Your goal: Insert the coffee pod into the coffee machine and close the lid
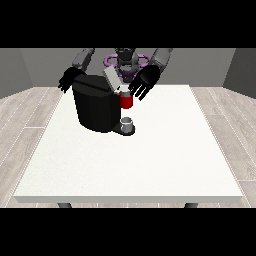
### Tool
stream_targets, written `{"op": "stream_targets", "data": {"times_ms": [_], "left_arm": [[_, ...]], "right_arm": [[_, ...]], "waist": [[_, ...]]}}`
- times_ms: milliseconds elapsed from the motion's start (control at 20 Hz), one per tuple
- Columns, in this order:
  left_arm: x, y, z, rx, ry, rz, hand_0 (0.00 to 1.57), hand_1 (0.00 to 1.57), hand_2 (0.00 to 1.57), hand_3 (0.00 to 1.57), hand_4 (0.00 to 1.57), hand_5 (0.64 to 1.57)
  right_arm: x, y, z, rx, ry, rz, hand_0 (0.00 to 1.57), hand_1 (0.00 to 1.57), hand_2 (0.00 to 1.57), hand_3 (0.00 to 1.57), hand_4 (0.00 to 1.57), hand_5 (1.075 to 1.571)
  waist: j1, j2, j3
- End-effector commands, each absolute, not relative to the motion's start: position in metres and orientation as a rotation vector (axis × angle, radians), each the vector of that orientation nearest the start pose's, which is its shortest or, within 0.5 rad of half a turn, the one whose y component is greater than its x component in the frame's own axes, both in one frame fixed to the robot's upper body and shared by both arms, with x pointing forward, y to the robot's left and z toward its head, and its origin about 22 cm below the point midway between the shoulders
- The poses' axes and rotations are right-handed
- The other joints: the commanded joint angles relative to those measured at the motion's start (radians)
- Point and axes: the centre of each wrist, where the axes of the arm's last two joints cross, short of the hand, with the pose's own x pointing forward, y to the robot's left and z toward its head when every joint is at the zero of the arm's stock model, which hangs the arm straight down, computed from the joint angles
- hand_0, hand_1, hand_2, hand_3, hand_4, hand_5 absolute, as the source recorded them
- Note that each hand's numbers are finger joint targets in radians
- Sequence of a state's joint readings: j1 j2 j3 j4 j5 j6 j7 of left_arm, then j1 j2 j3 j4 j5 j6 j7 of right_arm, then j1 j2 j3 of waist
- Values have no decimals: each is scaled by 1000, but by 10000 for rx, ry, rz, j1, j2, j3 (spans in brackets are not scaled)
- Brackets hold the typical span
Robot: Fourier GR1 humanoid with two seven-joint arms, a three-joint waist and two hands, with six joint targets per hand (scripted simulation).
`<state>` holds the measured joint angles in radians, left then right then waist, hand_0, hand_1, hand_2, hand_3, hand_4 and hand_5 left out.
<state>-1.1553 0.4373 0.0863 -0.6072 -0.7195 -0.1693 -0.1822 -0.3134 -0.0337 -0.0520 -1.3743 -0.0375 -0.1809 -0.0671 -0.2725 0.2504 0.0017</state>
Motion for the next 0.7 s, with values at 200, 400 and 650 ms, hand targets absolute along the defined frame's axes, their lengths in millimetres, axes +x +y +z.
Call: {"op": "stream_targets", "data": {"times_ms": [200, 400, 650], "left_arm": [[461, 279, 219, 7886, -15736, -10663, 0, 0, 0, 0, 0, 1571], [461, 249, 205, 7256, -16020, -11026, 0, 0, 0, 0, 0, 1571], [461, 249, 206, 7342, -15918, -10764, 0, 0, 0, 0, 0, 1571]], "right_arm": [[312, -193, 46, -764, -17374, -696, 0, 0, 0, 0, 348, 1571], [314, -220, 19, -1121, -16984, -1342, 0, 0, 0, 0, 376, 1571], [316, -216, 29, -985, -16729, -1119, 0, 0, 0, 0, 363, 1571]], "waist": [[-302, 115, -20], [391, -239, -12], [307, -532, -15]]}}
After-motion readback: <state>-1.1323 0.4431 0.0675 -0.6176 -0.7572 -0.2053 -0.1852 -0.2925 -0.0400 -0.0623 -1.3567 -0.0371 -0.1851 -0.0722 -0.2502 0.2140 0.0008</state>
